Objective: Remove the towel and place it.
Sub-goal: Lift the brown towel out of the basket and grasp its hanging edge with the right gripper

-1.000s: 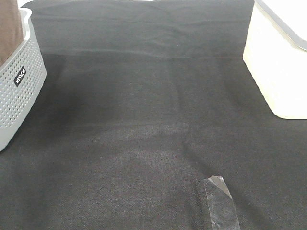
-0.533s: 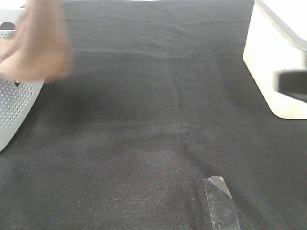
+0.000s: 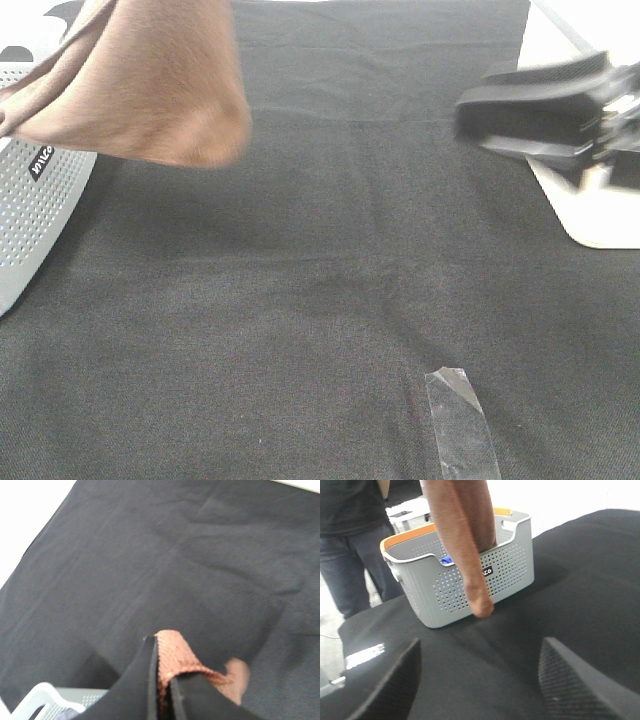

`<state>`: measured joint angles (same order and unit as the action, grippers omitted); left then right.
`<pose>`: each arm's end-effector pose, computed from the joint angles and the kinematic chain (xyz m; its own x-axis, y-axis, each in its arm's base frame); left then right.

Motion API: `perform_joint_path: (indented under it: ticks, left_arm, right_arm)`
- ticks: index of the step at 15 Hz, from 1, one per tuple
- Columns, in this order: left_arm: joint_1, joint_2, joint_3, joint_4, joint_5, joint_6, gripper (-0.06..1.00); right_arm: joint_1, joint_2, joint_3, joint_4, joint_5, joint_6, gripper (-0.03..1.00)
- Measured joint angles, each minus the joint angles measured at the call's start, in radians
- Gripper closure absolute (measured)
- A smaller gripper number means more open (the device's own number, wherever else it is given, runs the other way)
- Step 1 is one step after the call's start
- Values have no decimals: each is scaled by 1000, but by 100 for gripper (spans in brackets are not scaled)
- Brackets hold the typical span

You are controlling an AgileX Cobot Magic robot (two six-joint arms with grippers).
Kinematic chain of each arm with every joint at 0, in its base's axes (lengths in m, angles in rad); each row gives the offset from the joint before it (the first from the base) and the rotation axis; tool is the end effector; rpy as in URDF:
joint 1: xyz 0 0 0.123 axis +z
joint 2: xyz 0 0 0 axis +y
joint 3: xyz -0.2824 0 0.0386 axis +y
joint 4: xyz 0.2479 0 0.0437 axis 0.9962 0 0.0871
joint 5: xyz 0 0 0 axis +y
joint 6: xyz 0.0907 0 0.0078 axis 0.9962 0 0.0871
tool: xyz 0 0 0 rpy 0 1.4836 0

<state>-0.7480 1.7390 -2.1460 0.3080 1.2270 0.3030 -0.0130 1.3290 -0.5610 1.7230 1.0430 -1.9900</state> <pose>0.2826 -0.2267 0.4758 -0.2450 0.7483 -0.6165 0.6453 0.6004 0.4723 0.2226 0.0749 0.2461 -0.3154 -0.0601 -0.9471 -0.8157 0.5271 0.2382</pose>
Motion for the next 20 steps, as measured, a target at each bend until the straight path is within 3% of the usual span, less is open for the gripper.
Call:
perform_joint_path:
  ticks: [4, 6, 9, 15, 20]
  left_arm:
    - [-16, 0, 0, -1, 1, -22, 94]
    - [-16, 0, 0, -8, 3, -23, 94]
    - [-16, 0, 0, -38, 3, -26, 94]
    - [-17, 0, 0, -110, 4, -26, 94]
    - [-17, 0, 0, -114, 4, -27, 94]
  right_arm:
    - [21, 184, -104, 16, 66, -17, 31]
    - [118, 291, -145, 14, 31, -37, 31]
    - [232, 404, -250, 14, 9, -41, 20]
    - [365, 491, -467, 14, -45, -30, 17]
    - [466, 583, -567, 14, -65, -9, 17]
